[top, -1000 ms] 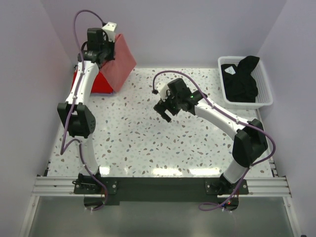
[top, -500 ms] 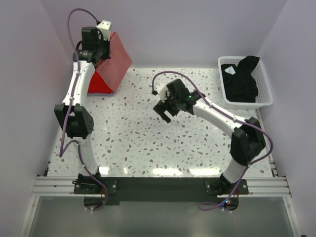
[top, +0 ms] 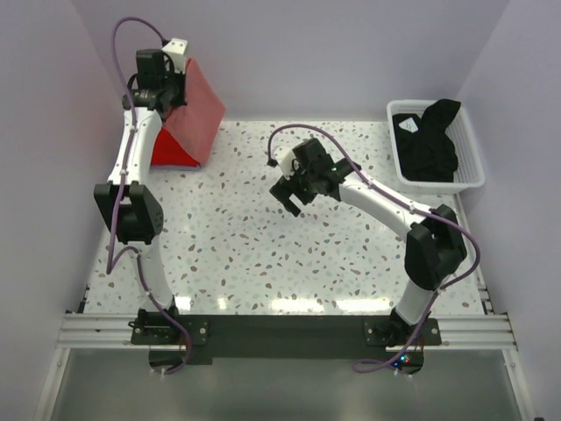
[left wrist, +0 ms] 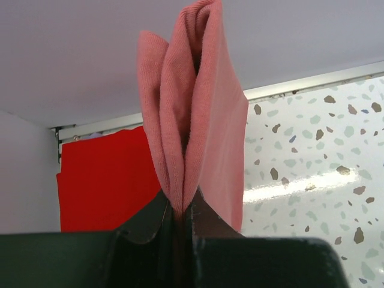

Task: Fold and stack the t-shirts
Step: Neatly place the folded tshirt to the corner

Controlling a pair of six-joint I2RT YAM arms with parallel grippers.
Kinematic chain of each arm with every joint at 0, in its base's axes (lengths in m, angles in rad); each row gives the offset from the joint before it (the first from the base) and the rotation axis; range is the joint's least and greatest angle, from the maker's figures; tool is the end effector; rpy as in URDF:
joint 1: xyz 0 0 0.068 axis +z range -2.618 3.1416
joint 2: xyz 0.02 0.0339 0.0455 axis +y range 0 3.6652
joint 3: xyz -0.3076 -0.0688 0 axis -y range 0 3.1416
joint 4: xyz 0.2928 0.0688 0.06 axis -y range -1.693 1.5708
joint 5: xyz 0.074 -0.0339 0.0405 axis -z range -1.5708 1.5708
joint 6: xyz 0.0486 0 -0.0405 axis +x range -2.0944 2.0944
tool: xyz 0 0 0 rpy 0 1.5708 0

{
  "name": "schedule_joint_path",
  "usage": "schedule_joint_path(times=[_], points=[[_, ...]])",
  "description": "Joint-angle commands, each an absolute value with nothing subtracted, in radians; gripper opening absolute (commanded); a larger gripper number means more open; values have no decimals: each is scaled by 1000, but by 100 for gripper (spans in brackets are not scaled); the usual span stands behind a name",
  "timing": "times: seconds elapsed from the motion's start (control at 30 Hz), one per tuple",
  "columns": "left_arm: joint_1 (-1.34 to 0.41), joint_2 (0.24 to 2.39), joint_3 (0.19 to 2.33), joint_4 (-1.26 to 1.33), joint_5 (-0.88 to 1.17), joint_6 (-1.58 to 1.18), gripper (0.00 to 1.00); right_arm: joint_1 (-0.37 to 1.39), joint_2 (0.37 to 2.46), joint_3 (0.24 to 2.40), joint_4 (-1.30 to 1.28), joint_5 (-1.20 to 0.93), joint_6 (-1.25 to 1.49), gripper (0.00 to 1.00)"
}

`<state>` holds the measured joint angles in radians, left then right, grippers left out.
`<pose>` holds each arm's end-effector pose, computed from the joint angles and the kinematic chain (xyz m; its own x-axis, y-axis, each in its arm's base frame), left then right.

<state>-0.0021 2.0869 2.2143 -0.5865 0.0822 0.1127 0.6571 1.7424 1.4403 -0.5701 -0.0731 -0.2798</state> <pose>0.5644 -0.0052 0.4235 -0.4318 0.1130 -0.8949 0.1251 0.9900 0.0647 0.3531 0.2769 0.2930 -0.4042 -0.6597 -0.6336 -0.7887 0.6022 -0.1239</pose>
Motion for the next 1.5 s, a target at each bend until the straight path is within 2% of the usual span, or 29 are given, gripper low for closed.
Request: schedule_joint_path(times=[0.0,0.87,1.17,1.2,1.27,1.3,1.33,1.37,1.4,1.47], points=[[32,2103,2266,-514,69,163,0,658,1756,1494,-574,-80,-262,99],[133,2204,2229,-373,74,362,0,658,1867,1609,-614,-81,-265,99],[153,2255,2189,-269,-29,460,0,658,1881,1624,-627,-90,-270,99],[153,2264,2197,-267,-53,474,4,658,1876,1631,-635,-94,-270,99],[153,2287,2207,-275,-74,501,24,658,1875,1641,-644,-109,-267,99],[155,2290,2209,-281,-86,508,46,658,1870,1649,-650,-112,-264,99],[156,2292,2209,-282,-93,508,53,658,1867,1652,-652,-112,-258,99],[161,2290,2207,-288,-94,503,72,658,1864,1657,-655,-112,-258,99],[163,2287,2206,-290,-94,497,80,658,1859,1660,-661,-113,-258,99],[169,2272,2201,-295,-98,482,87,657,1850,1657,-663,-112,-259,99]])
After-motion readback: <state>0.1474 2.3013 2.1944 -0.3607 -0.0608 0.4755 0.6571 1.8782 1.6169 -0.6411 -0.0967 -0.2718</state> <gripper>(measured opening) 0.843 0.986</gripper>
